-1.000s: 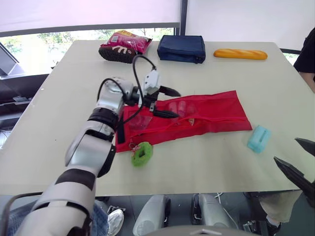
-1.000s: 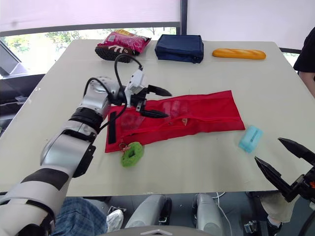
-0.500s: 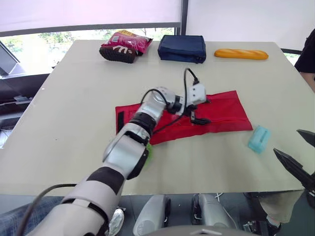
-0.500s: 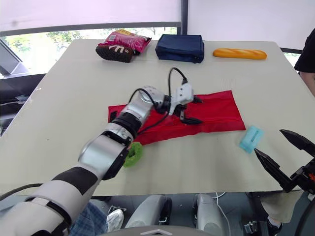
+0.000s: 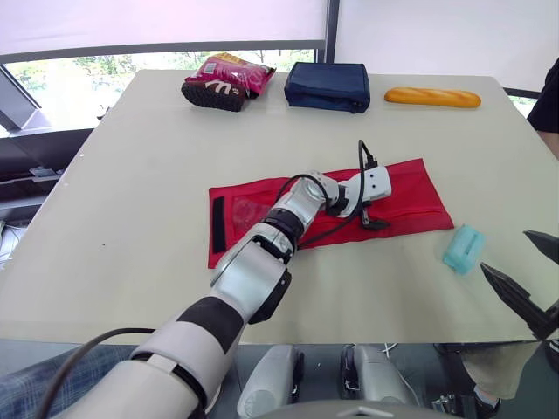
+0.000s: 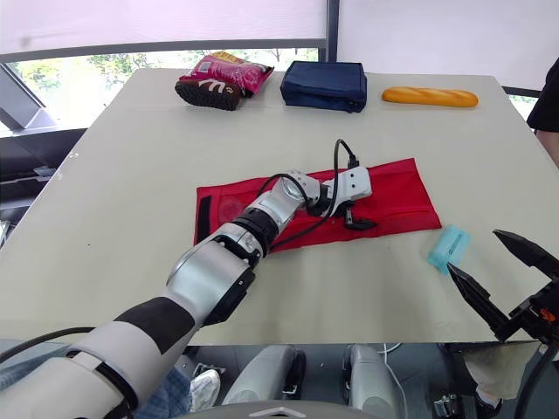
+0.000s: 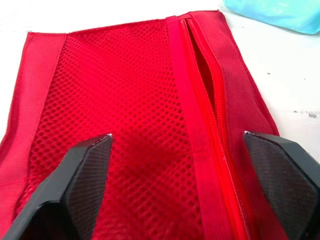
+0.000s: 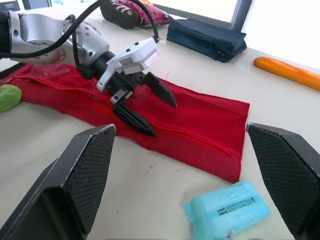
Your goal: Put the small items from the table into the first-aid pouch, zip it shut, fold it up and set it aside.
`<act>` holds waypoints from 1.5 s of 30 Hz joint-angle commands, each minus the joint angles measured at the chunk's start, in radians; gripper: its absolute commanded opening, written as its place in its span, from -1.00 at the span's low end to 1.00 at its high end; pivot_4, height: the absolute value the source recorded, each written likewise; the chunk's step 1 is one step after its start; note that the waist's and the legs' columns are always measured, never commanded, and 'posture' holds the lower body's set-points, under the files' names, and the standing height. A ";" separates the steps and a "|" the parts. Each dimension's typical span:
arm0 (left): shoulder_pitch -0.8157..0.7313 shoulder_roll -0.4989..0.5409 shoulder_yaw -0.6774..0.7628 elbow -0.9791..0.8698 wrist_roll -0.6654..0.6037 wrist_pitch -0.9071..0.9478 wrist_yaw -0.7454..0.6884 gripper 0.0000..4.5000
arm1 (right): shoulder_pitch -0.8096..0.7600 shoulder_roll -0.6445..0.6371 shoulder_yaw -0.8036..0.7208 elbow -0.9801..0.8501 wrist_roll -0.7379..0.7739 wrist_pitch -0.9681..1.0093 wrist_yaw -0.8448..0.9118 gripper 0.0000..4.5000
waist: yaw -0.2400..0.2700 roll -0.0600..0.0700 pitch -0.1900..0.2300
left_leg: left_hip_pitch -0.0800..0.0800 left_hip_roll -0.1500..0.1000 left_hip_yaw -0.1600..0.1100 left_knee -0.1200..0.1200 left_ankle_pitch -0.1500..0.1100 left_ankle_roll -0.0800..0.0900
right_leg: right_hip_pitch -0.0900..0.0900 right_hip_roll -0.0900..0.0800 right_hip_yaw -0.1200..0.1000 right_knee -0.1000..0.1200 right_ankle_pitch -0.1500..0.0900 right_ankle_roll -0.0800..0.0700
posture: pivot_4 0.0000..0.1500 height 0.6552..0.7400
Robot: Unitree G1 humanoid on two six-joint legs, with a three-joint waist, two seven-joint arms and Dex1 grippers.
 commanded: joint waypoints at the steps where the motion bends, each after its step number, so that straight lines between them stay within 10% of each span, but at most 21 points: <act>1: -0.026 -0.015 0.017 0.001 0.013 0.013 -0.009 0.21 | 0.003 0.006 0.006 -0.024 -0.009 -0.030 -0.009 1.00 | 0.000 0.000 0.000 | 0.000 0.000 0.000 0.000 0.000 0.000 | 0.000 0.000 0.000 0.000 0.000 0.000 | 1.00 0.99; 7: -0.003 0.011 0.028 -0.002 0.026 0.032 -0.076 -0.92 | 0.011 0.011 0.011 -0.034 -0.017 -0.040 -0.019 1.00 | -0.001 0.000 0.000 | 0.000 0.000 0.000 0.000 0.000 0.000 | 0.000 0.000 0.000 0.000 0.000 0.000 | 1.00 0.99; 30: 0.260 0.360 0.058 -0.544 -0.100 0.159 -0.476 -0.92 | 0.062 -0.032 0.015 -0.038 -0.017 -0.025 0.005 1.00 | -0.002 0.001 -0.001 | 0.001 0.001 0.000 0.000 0.000 -0.001 | 0.000 0.000 0.001 0.001 0.000 -0.001 | 1.00 0.99; 34: 0.247 0.306 0.104 -0.594 -0.187 0.228 -0.466 -0.57 | 0.042 -0.055 0.031 -0.026 -0.040 -0.013 -0.008 1.00 | 0.003 0.001 -0.001 | 0.000 0.000 0.000 0.001 0.000 -0.001 | 0.000 -0.001 0.000 0.000 0.000 -0.001 | 1.00 0.99; 42: 0.172 0.180 0.092 -0.493 -0.149 0.165 -0.273 0.90 | 0.016 -0.059 0.044 -0.002 -0.056 -0.024 0.003 1.00 | 0.000 0.001 -0.001 | 0.000 0.000 0.000 0.001 0.002 -0.003 | 0.000 -0.001 0.000 0.001 0.000 -0.001 | 1.00 0.99; 45: 0.147 0.127 0.054 -0.397 -0.088 0.106 -0.190 0.97 | 0.013 -0.051 0.052 0.002 -0.067 -0.030 0.007 1.00 | 0.001 0.001 -0.001 | 0.000 0.000 0.000 0.001 0.001 -0.002 | 0.000 0.000 0.000 0.001 0.000 -0.001 | 1.00 0.99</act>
